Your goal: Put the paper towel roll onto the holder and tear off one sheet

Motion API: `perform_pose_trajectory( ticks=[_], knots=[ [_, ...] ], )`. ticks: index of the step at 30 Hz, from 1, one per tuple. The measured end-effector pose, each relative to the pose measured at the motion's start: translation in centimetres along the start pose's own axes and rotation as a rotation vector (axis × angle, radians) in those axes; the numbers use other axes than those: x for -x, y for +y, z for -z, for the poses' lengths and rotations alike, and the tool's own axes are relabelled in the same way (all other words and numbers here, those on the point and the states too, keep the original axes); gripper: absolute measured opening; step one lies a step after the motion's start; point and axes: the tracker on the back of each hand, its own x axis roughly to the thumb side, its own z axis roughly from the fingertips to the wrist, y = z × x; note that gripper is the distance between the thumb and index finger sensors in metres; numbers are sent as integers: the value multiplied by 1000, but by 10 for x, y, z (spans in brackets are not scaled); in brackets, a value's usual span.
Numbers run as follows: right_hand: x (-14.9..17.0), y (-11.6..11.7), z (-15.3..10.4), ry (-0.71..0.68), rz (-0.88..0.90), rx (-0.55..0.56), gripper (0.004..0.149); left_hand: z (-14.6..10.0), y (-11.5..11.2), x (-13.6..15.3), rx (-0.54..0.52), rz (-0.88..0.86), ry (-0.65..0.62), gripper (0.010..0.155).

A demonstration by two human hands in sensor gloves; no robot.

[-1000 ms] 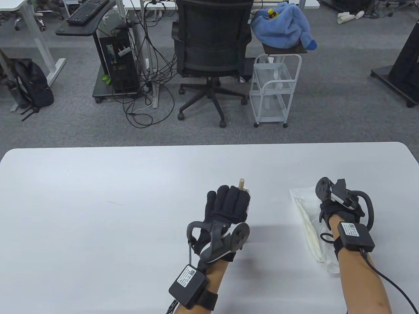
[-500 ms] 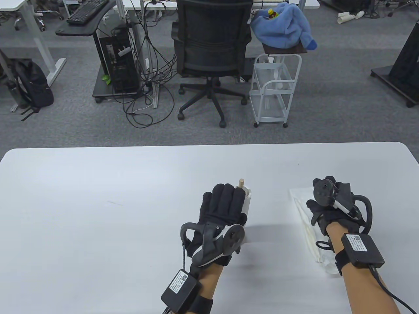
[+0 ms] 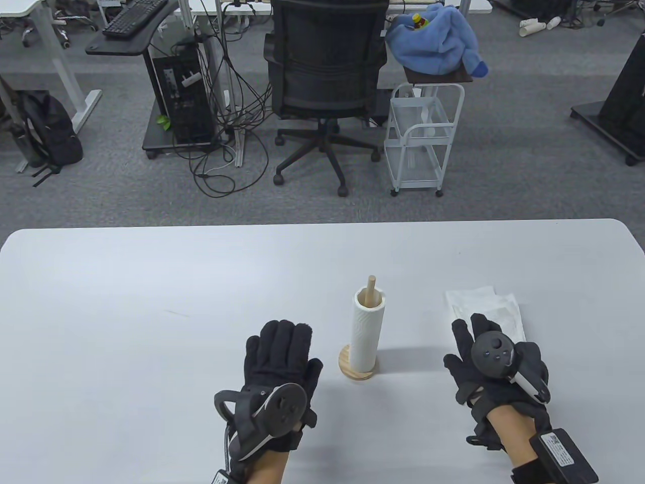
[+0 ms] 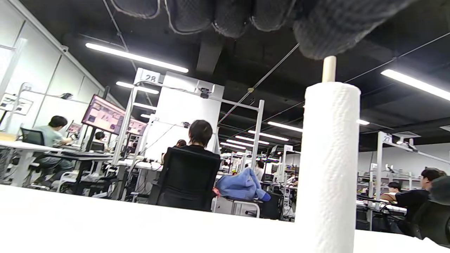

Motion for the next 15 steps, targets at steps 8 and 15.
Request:
perform_pose_trajectory(
  ticks=[8,15],
  knots=[
    [-8,19,-19,-18,49,-24,73,-14,-7,13,39,31,23,65],
    [-4,35,-17,-30,115,-82,74,-16,-26,25,90,-31,60,62]
  ],
)
